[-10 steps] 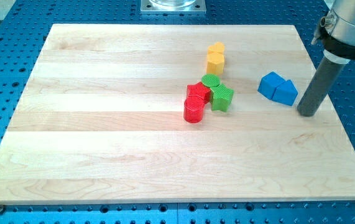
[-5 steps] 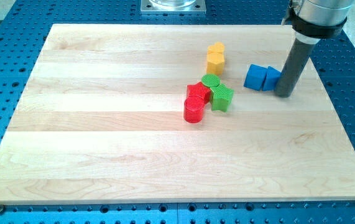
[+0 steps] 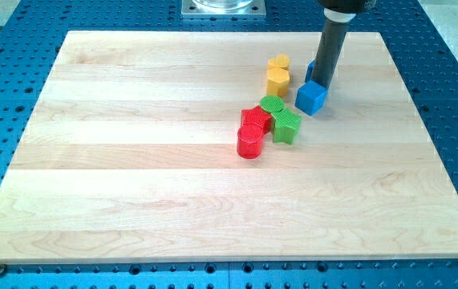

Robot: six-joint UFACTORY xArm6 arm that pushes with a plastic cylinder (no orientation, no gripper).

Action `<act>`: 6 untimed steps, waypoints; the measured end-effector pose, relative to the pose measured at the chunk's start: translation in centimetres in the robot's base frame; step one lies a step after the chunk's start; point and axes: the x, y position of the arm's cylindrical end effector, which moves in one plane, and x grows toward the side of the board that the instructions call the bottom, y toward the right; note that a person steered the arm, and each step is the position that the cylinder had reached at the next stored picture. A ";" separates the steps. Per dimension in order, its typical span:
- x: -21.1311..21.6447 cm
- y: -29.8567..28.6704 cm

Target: Place the blue blocks at the right side of the yellow blocks

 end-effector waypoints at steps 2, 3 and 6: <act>-0.6 1.4; -1.1 5.1; -4.0 2.9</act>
